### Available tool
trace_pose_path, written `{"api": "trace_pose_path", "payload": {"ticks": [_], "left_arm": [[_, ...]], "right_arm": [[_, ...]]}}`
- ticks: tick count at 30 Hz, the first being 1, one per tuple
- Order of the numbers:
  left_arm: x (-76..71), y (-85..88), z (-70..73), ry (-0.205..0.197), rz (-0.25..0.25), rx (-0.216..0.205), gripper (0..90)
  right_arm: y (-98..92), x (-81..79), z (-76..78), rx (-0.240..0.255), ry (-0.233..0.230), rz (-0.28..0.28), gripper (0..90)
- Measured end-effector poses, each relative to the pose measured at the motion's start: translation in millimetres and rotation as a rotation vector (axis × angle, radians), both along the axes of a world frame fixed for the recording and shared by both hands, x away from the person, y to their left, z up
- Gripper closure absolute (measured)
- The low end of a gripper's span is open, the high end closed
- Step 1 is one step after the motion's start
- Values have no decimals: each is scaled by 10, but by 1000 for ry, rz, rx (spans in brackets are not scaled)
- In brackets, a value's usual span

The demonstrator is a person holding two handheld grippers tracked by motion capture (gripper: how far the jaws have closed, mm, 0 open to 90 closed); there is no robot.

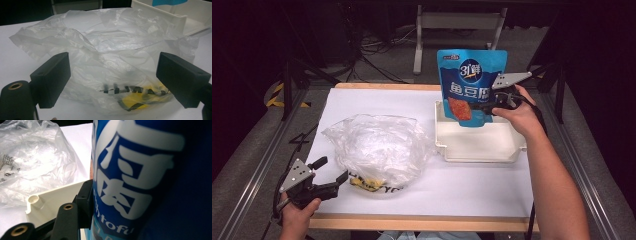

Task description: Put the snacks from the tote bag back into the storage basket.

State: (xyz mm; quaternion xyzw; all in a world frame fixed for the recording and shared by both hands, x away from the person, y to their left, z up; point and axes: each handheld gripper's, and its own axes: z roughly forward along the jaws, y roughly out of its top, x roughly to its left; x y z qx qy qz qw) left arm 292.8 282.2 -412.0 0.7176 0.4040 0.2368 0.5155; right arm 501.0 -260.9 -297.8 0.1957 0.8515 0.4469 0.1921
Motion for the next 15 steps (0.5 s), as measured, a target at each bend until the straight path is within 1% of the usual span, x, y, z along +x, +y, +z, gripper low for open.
{"api": "trace_pose_path", "payload": {"ticks": [2,7,15], "left_arm": [[0,-7,-2,-5,-3,5,131],[0,-1,2,-4,-2,7,131],[0,0,-1,-1,-1,6,131]], "right_arm": [[-21,15,-61,2,6,-5,523],[-26,50,-151,-21,28,-11,523],[-5,76,-252,-32,38,-6,522]]}}
